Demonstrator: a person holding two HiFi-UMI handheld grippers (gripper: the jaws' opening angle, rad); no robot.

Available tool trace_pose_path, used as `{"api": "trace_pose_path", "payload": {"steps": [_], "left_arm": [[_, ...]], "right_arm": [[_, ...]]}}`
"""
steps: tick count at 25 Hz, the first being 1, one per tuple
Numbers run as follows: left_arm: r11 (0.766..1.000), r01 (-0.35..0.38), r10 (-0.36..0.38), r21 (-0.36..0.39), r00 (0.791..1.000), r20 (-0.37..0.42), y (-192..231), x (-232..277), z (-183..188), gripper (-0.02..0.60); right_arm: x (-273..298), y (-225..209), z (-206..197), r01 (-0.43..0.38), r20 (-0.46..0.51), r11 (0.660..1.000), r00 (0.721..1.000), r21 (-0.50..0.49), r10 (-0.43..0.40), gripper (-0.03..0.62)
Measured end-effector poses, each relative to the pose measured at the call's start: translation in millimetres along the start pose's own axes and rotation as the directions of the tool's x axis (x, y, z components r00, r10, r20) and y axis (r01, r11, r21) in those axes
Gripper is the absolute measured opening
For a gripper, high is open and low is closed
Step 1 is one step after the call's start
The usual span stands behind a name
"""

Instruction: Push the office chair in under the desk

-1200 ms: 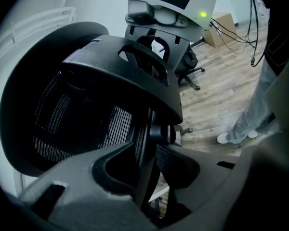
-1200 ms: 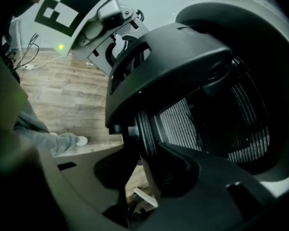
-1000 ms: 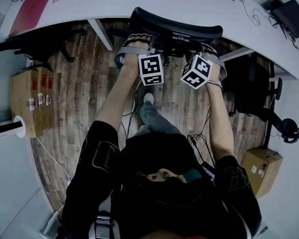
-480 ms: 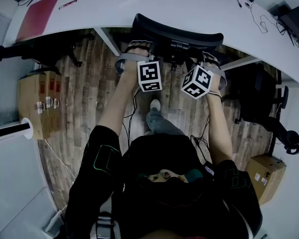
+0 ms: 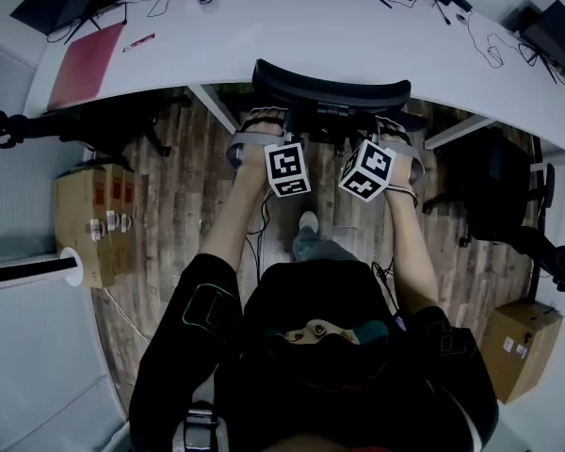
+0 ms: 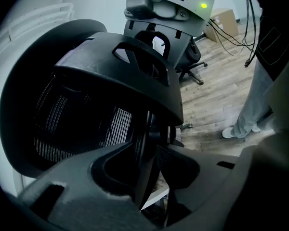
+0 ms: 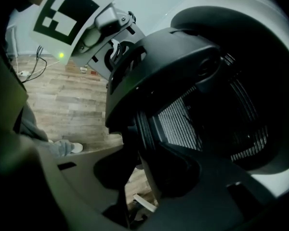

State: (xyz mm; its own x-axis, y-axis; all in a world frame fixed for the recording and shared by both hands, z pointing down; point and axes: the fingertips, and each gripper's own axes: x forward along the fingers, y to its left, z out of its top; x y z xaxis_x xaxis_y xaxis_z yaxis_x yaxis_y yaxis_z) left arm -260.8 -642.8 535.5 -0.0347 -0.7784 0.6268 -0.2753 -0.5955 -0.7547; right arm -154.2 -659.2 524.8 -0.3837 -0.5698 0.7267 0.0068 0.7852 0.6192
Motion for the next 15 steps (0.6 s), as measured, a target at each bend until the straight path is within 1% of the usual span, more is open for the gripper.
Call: {"api": "trace_pose_path", "payload": {"steps": [6,8,10,11,12,13,14,15], "left_arm": [[1.000,-0.003,0.002,0.007,1.000,0.012,-1,2,-1,0.147],[1.000,0.000,0.000,-0.022,0.999,0.036,-2,-1,-1,0.151],[0.995,0.007,0.000,-0.096,0.997,0.076,-1,-12,1,0.158],[0.989,0.015,0.000,-0.146,0.995,0.097,2,-18,2,0.160],[0.979,0.028,-0.003,-0.200,0.992,0.123,5,-25,3,0.158],[0.965,0.045,-0.005,-0.257,0.988,0.156,9,-31,3,0.140],[0.948,0.061,0.001,-0.314,0.981,0.193,13,-37,4,0.135],[0.927,0.070,0.018,-0.369,0.973,0.229,19,-43,5,0.129]], "right_arm": [[-1,-1,1,0.007,0.032,1.000,0.999,0.009,-0.007,0.137],[-3,0,2,-0.015,0.053,0.999,0.999,0.029,0.013,0.137],[-10,-1,3,-0.059,0.098,0.993,0.994,0.100,0.049,0.144],[-17,-4,4,-0.089,0.135,0.985,0.988,0.150,0.069,0.149],[-26,-7,5,-0.125,0.183,0.973,0.979,0.196,0.089,0.133],[-36,-10,7,-0.165,0.238,0.960,0.965,0.228,0.109,0.109],[-47,-14,10,-0.204,0.297,0.947,0.947,0.246,0.127,0.067],[-58,-17,13,-0.239,0.356,0.936,0.924,0.260,0.137,0.039]]}}
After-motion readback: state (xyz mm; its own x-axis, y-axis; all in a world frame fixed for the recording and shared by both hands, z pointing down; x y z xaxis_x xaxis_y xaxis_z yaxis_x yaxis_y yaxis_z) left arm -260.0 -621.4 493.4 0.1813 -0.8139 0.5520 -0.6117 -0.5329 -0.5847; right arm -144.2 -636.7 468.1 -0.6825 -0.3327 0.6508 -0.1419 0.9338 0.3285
